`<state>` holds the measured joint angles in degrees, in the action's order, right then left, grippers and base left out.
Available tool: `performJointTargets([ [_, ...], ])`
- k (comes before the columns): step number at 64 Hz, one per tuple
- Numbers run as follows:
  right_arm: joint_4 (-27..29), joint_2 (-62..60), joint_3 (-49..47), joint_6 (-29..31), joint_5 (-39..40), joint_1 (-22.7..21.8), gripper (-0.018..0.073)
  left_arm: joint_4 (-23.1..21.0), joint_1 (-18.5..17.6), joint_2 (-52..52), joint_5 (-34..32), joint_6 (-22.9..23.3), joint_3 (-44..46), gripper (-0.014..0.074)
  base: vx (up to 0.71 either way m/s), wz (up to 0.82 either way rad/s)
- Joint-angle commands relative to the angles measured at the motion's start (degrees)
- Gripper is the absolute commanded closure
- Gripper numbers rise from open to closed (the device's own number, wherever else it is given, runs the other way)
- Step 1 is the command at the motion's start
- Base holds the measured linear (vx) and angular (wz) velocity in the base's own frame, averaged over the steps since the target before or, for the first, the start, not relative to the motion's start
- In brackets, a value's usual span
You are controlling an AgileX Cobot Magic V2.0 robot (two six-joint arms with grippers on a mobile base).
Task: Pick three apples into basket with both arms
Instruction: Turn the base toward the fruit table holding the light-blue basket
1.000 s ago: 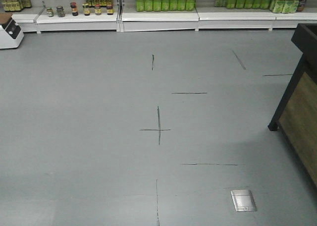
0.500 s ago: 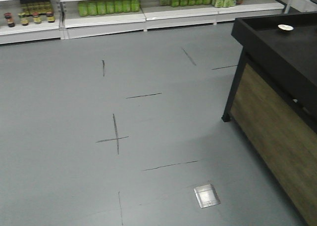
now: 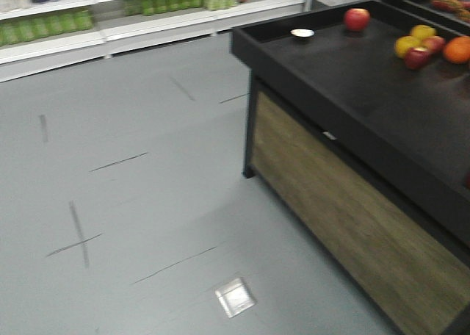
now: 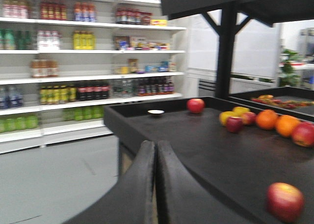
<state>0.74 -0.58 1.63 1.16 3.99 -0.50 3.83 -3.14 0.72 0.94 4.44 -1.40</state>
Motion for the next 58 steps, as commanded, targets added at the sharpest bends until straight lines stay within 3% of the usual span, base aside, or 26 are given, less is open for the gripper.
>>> performJointTargets([
  [1, -0.36, -0.66, 0.81, 0.22, 4.05, -0.03, 0.0568, -0.18, -0.02, 0.83, -4.1, 0.68, -1.23, 0.0603, 0.15, -0.61],
  [58, -0.36, -0.66, 0.81, 0.22, 4.05, -0.03, 0.0568, -0.18, -0.02, 0.83, -4.1, 0.68, -1.23, 0.0603, 0.14, -0.64],
])
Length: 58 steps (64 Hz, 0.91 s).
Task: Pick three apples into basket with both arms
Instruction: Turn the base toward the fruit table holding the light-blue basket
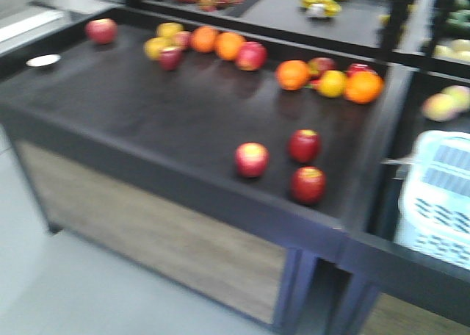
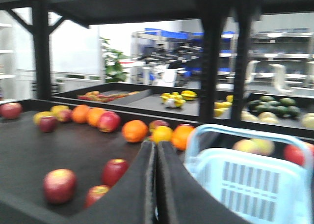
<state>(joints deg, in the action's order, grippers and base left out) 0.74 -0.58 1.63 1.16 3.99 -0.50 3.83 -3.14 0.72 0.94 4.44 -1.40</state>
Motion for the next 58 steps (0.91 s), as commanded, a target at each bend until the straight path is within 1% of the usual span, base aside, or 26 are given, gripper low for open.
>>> performJointTargets([
  [1, -0.36, -0.66, 0.81, 0.22, 4.05, -0.03, 0.0568, -0.18, -0.02, 0.83, -4.1, 0.68, -1.23, 0.0603, 0.14, -0.72],
  [28, -0.36, -0.66, 0.81, 0.22, 4.05, -0.03, 0.0568, -0.18, -0.02, 0.83, -4.1, 0.68, -1.23, 0.0603, 0.14, -0.66],
  [58, -0.36, -0.66, 0.81, 0.22, 4.05, -0.03, 0.0568, -0.18, -0.02, 0.83, -4.1, 0.68, -1.23, 0.0603, 0.13, -0.46],
])
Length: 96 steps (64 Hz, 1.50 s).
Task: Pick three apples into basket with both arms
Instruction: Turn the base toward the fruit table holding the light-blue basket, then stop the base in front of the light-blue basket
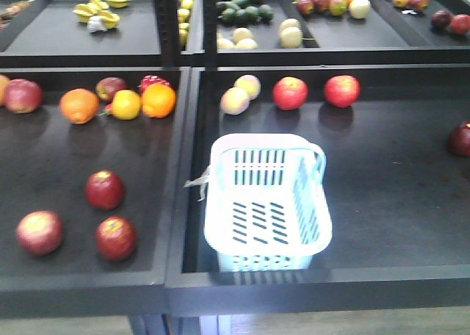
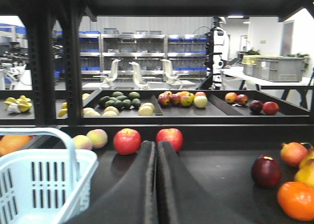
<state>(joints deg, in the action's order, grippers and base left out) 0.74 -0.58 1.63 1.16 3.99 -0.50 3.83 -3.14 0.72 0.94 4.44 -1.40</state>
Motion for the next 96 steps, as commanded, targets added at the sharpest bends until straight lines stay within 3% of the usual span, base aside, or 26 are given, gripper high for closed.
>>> performJointTargets([
  [1, -0.36, -0.66, 0.81, 0.22, 4.05, -0.03, 0.0568, -0.18, -0.02, 0.83, -4.1, 0.68, -1.23, 0.0603, 0.11, -0.31],
  [44, -0.36, -0.66, 0.81, 0.22, 4.05, -0.03, 0.0568, -0.18, -0.02, 0.83, -4.1, 0.68, -1.23, 0.0603, 0.08, -0.13],
  [96, -0.36, -0.66, 0.81, 0.22, 4.05, -0.03, 0.0568, -0.18, -0.02, 0.83, -4.1, 0.68, -1.23, 0.0603, 0.07, 0.1],
])
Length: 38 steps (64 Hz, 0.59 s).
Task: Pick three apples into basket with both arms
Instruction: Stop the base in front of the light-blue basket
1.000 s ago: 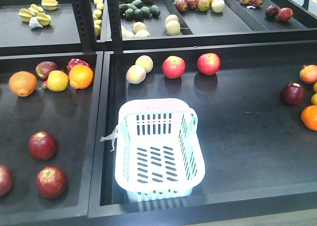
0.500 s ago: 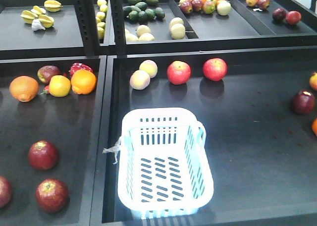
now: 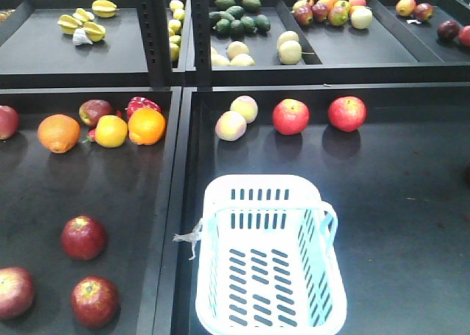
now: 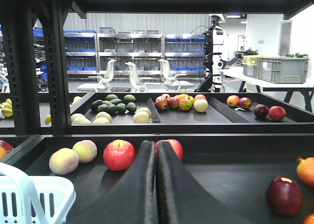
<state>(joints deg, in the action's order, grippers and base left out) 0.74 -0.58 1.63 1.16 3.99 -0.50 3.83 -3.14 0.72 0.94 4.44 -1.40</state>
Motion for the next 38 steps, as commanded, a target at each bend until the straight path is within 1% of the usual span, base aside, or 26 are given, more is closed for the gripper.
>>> performJointTargets([
  [1, -0.36, -0.66, 0.81, 0.22, 4.05, -0.03, 0.0568, -0.18, -0.02, 0.83, -4.1, 0.68, -1.23, 0.0603, 0.05, 0.1],
  [33, -0.36, -0.66, 0.81, 0.22, 4.05, -0.03, 0.0568, -0.18, -0.02, 0.83, -4.1, 0.68, -1.23, 0.0603, 0.01, 0.03],
  [38, -0.36, -0.66, 0.81, 0.22, 4.05, -0.03, 0.0568, -0.32, -0.02, 0.83, -5.16, 0.79, -1.23, 0.0603, 0.0, 0.0],
])
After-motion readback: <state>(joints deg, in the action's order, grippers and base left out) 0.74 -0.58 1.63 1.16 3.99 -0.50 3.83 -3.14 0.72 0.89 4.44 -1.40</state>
